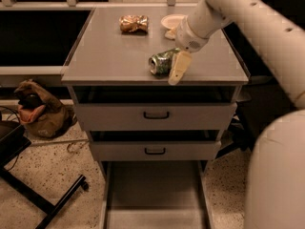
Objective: Place green can into bottom drawer
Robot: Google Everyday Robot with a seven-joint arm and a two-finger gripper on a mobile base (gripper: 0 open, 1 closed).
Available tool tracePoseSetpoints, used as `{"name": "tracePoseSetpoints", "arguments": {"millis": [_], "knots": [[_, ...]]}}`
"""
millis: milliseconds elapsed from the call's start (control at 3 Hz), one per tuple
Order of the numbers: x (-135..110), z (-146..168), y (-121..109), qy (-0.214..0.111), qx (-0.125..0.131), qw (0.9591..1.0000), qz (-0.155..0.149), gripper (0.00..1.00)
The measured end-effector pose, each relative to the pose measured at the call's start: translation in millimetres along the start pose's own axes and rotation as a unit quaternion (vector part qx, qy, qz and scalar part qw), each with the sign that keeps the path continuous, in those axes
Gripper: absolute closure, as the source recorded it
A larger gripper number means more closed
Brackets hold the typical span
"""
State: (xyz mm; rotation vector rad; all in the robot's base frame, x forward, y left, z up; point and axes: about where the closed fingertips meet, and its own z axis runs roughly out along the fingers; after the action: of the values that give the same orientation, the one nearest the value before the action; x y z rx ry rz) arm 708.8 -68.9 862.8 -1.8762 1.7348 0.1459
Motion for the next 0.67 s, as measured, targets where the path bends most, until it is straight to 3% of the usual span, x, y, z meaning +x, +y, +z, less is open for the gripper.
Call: {"name": "tracePoseSetpoints", "arguments": {"millis": [333,667], "knots": [[9.1,34.7,-23.6,-0.029,-0.005,0.9996,0.003,0.0],[3.9,29.0,-26.1,-0.021,-0.003,0.9998,0.002,0.0]]}}
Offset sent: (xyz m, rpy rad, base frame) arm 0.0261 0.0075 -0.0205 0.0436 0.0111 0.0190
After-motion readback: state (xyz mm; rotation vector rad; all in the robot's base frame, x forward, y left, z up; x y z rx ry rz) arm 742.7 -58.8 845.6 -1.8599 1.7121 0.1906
